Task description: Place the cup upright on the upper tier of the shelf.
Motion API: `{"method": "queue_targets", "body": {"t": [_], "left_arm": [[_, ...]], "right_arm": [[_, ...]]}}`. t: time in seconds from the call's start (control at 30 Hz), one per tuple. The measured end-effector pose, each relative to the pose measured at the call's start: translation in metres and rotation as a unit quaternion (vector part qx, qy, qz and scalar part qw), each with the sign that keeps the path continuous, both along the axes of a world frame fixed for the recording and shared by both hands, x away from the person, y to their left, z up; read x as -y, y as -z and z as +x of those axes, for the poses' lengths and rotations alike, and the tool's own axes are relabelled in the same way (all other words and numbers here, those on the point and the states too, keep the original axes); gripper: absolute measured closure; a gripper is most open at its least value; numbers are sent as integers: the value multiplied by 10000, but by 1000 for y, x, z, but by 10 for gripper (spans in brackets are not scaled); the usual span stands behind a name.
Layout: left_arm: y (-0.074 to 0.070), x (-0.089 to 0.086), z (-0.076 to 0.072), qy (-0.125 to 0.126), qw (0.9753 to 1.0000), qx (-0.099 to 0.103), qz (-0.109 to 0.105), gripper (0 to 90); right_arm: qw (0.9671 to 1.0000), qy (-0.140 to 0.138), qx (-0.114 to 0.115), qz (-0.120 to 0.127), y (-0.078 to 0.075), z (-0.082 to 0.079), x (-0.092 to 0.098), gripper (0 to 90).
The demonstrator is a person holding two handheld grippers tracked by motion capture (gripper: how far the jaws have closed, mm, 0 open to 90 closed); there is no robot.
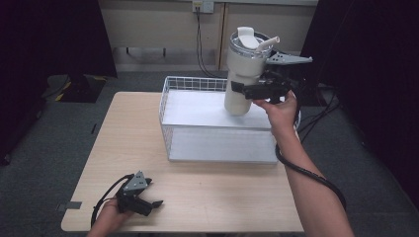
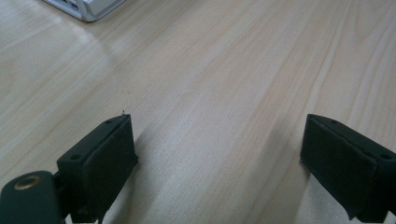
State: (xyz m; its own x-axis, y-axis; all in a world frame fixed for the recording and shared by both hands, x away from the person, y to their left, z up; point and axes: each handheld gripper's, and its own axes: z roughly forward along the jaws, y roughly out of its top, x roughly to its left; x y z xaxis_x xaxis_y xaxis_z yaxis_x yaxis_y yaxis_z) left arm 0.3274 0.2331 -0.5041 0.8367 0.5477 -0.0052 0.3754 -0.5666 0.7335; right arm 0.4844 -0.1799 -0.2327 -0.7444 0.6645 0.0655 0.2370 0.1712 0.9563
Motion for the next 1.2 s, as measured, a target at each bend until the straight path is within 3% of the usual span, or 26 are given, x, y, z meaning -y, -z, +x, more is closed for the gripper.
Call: {"method": "queue_targets", "body": {"t": [0.47, 0.83, 1.03, 1.2], "left_arm": [[0, 0, 0, 0, 10000, 0, 2, 96], [0, 0, 0, 4, 10000, -3, 0, 96], [0, 0, 0, -1, 10000, 4, -2, 96], [0, 0, 0, -3, 10000, 5, -6, 95]], "right_arm": [[9999, 122, -71, 55, 16, 8, -6, 104], [9998, 117, -96, -103, 24, 10, -8, 103], [9999, 109, -42, -66, 27, 10, -9, 102], [9998, 37, 80, -197, 29, 8, -10, 99]]}}
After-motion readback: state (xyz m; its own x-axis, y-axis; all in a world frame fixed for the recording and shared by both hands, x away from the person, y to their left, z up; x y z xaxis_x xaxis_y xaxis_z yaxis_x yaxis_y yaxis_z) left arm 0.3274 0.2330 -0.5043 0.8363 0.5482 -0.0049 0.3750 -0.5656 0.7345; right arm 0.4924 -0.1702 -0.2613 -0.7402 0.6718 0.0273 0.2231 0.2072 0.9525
